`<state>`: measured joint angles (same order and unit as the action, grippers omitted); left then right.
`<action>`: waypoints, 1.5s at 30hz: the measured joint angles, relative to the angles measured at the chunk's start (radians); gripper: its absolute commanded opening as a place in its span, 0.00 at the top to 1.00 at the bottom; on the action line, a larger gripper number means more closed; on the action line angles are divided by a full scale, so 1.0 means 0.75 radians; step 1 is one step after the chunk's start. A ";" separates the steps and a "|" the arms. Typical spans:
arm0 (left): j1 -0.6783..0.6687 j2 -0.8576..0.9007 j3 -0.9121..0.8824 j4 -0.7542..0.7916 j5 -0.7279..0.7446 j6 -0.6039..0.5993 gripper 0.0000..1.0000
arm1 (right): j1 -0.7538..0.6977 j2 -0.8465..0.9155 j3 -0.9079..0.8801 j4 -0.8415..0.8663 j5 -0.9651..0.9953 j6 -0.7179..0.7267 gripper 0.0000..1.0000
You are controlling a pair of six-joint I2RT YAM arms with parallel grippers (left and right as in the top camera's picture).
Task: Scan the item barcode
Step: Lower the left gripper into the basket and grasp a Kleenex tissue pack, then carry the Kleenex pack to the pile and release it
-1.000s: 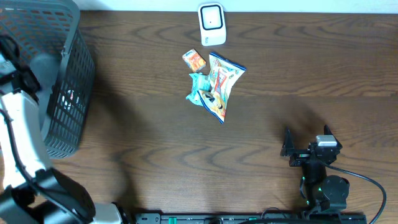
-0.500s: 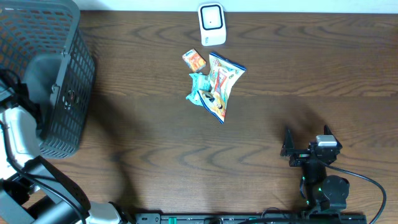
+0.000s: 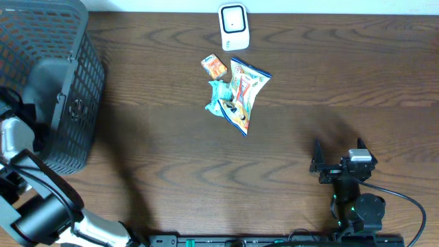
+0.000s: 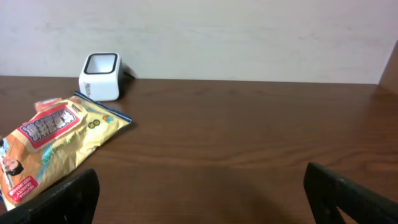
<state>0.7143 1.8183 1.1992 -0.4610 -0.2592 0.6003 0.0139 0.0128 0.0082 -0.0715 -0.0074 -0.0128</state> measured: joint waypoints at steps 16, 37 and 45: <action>0.130 0.069 0.000 0.066 0.184 -0.013 0.75 | 0.000 0.000 0.000 0.000 0.000 0.000 0.01; 0.163 -0.379 0.004 0.341 0.917 -0.798 0.93 | 0.000 0.000 -0.001 -0.001 0.001 0.000 0.01; -0.022 -0.641 0.005 0.747 1.179 -1.291 0.93 | 0.000 0.000 -0.001 0.001 0.000 0.000 0.01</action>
<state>0.6979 1.3376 1.2026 0.0994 0.6250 -0.3679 0.0139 0.0128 0.0078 -0.0711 -0.0074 -0.0128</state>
